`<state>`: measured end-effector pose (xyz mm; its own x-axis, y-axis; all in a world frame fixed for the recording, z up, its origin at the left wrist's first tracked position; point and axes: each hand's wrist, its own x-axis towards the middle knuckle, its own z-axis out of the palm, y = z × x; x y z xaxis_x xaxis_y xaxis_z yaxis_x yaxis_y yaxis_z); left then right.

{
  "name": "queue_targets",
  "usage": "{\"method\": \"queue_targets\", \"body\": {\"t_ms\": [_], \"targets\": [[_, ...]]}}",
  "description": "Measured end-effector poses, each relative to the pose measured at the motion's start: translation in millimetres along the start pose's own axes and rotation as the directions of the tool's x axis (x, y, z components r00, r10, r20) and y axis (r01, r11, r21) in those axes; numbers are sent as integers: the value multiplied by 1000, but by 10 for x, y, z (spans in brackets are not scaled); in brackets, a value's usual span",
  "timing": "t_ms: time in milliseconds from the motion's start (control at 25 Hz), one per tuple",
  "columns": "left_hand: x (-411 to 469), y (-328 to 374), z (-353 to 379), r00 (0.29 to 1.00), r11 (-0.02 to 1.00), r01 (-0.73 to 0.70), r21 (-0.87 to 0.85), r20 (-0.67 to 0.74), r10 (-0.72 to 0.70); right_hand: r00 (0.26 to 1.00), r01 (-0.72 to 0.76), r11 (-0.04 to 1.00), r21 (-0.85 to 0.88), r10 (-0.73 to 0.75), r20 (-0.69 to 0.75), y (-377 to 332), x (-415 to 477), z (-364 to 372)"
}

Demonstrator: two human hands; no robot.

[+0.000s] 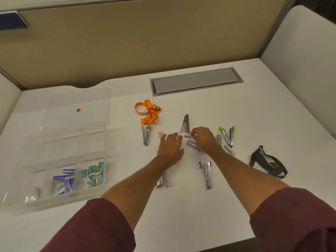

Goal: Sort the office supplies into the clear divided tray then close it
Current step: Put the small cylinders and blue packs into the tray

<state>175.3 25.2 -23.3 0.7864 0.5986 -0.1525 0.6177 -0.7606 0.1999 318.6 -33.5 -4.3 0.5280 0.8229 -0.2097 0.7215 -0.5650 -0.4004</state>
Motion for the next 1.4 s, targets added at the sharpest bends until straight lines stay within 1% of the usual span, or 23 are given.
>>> {"method": "queue_targets", "body": {"t_ms": [120, 280, 440, 520, 600, 760, 880, 1000, 1120, 1280, 1400], "targets": [[53, 38, -9, 1000, 999, -3, -44, -6, 2, 1000, -28, 1000, 14, 28, 2, 70, 66, 33], [148, 88, -59, 1000, 997, -14, -71, -22, 12, 999, 4, 999, 38, -3, -33, 152, 60, 21], [259, 323, -108, 997, 992, -76, -98, -36, 73, 987, -32, 997, 66, 42, -158, 436, -30, -114], [317, 528, -107, 989, 984, -142, -102, -46, 138, 976, -96, 993, 65, 107, -188, 617, -121, -212], [371, 776, -82, 971, 970, -237, -52, -46, 235, 961, -178, 982, 65, 188, -204, 778, -214, -323], [473, 1223, -13, 906, 905, -423, 36, -9, 423, 931, -241, 966, 94, 258, -259, 1105, -380, -442], [503, 1448, 74, 854, 852, -518, 75, -9, 520, 910, -299, 947, 117, 320, -263, 1314, -476, -467], [471, 1610, 162, 858, 839, -513, 181, 73, 509, 901, -325, 935, 138, 351, -253, 1460, -561, -457], [430, 1701, 214, 867, 833, -498, 242, 112, 486, 892, -347, 925, 156, 377, -249, 1538, -628, -453], [376, 1788, 221, 880, 840, -475, 261, 160, 448, 884, -357, 915, 189, 396, -249, 1569, -687, -446], [350, 1823, 202, 862, 811, -506, 294, 189, 470, 887, -337, 922, 191, 379, -264, 1590, -710, -450]]}}
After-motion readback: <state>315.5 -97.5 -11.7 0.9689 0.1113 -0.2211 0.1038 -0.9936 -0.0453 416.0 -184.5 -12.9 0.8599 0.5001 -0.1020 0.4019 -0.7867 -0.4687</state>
